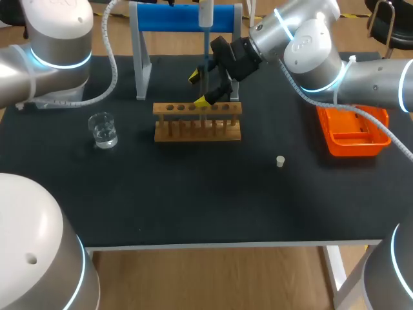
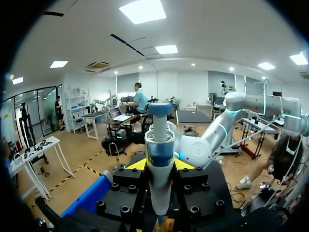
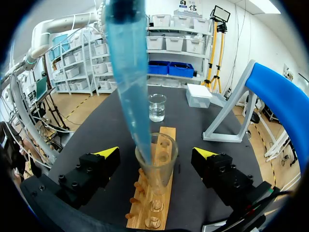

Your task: Invert the test tube, pick up the pipette, mount the tip to pipette, aspirate from beaker and dispense into the tube, eject the tip, return the pipette, and cap with the stopper.

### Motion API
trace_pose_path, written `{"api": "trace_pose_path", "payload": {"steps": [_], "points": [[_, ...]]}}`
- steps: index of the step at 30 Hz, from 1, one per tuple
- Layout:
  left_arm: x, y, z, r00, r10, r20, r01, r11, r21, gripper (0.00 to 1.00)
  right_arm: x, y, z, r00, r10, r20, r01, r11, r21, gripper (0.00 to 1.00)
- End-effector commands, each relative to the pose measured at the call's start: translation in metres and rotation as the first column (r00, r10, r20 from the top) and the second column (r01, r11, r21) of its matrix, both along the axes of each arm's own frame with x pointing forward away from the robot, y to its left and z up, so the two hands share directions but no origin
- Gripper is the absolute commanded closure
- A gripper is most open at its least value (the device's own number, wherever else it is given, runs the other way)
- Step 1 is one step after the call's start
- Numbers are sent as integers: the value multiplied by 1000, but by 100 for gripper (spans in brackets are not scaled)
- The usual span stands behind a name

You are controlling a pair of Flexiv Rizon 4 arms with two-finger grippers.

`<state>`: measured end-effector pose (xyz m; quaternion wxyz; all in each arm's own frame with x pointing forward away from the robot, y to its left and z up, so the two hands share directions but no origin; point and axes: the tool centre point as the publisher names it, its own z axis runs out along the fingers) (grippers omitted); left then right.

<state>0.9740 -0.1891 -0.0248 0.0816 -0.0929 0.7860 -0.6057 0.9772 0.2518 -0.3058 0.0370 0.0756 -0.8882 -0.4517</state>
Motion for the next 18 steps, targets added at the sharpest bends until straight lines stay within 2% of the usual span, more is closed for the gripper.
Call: {"api": "trace_pose_path", "payload": {"steps": [1, 18], "points": [[-2, 3, 2, 1000, 6, -2, -6, 1000, -1, 100, -1, 0, 1, 1000, -1, 1, 1, 1000, -2, 0], [0, 8, 2, 999, 30, 18, -30, 1000, 5, 100, -1, 0, 1, 1000, -1, 1, 1, 1000, -2, 0]]}}
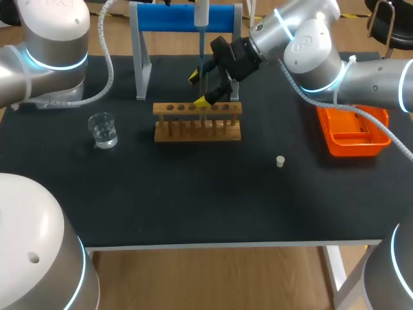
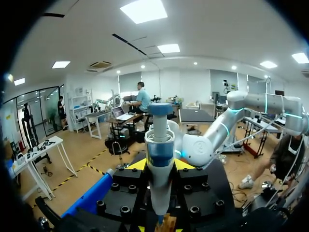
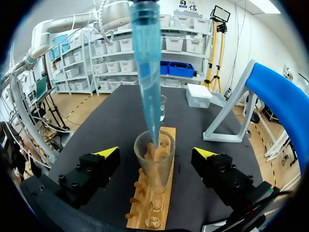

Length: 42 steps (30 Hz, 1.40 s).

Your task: Invert the test tube, pick up the pipette, mount the tip to pipette, aspirate from beaker and dispense into the tube, eject the tip, return the pipette, and cap with the stopper.

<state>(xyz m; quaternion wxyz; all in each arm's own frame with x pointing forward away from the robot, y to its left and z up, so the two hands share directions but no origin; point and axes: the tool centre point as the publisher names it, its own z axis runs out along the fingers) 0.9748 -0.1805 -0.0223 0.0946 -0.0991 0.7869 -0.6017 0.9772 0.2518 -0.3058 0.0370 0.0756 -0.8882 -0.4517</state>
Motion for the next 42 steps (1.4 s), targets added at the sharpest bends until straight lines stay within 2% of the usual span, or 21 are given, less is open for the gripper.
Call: {"api": "trace_pose_path", "payload": {"steps": [1, 9, 28, 42], "points": [[0, -1, -1, 1000, 4, 11, -4, 1000, -9, 100, -1, 0, 1, 1000, -1, 1, 1, 1000, -2, 0], [3, -5, -3, 1000, -8, 18, 9, 1000, -18, 100, -1, 0, 1, 1000, -1, 1, 1, 1000, -2, 0], [3, -6, -14, 1000, -8, -16, 8, 1000, -17, 100, -1, 0, 1, 1000, -1, 1, 1, 1000, -2, 0], [5, -8, -21, 1000, -8, -18, 8, 1000, -17, 100, -1, 0, 1, 1000, -1, 1, 1, 1000, -2, 0]]}}
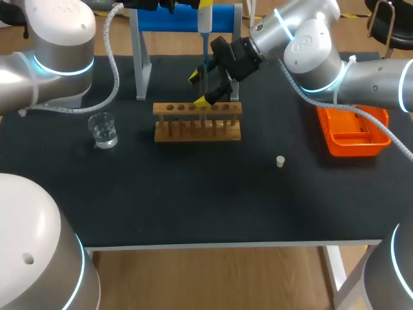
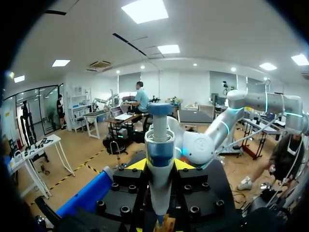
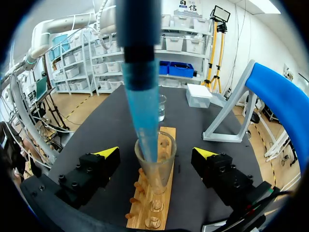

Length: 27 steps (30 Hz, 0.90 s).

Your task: Invert the test tube, pick up the pipette, mount the tip to pipette, aspirate from beaker and dispense into the tube, eject the tip, return the pipette, and cap with the stopper.

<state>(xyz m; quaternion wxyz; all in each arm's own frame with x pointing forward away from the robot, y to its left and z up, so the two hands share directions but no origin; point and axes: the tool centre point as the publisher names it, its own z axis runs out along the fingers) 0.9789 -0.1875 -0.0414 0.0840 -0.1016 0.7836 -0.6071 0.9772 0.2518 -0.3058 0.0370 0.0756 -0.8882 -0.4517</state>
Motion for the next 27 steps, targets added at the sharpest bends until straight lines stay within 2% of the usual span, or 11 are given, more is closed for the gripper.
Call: {"api": "trace_pose_path", "payload": {"steps": [1, 27], "points": [[1, -1, -2, 1000, 2, -1, -2, 1000, -1, 100, -1, 0, 1, 1000, -1, 1, 1, 1000, -2, 0], [0, 1, -12, 1000, 22, 5, -22, 1000, -8, 100, -1, 0, 1, 1000, -1, 1, 1, 1000, -2, 0]]}}
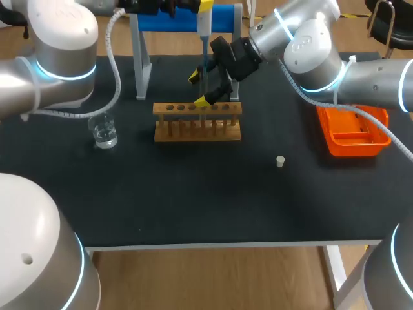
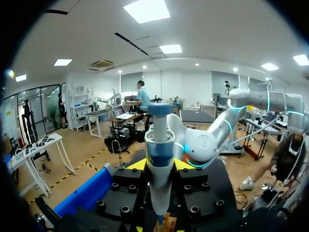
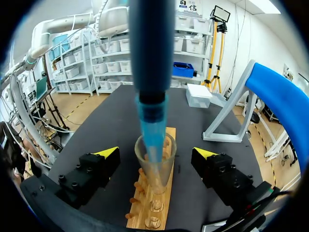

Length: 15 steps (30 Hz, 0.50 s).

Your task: Invert the test tube, pick up the pipette, mount the tip to pipette, aspirate from beaker and dispense into the tube, eject the tip, return the pipette, and cap with the stopper.

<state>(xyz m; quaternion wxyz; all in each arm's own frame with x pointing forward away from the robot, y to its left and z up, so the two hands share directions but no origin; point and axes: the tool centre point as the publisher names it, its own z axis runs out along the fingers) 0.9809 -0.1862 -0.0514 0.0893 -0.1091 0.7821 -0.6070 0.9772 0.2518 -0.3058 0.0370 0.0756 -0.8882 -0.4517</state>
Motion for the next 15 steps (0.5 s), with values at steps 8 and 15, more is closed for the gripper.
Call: {"api": "trace_pose_path", "payload": {"steps": [8, 15], "points": [[-3, -1, -5, 1000, 2, 19, -2, 1000, -2, 100, -1, 0, 1, 1000, -1, 1, 1, 1000, -2, 0], [-5, -4, -7, 1000, -10, 21, 10, 1000, 16, 100, -1, 0, 1, 1000, -1, 1, 1, 1000, -2, 0]]}}
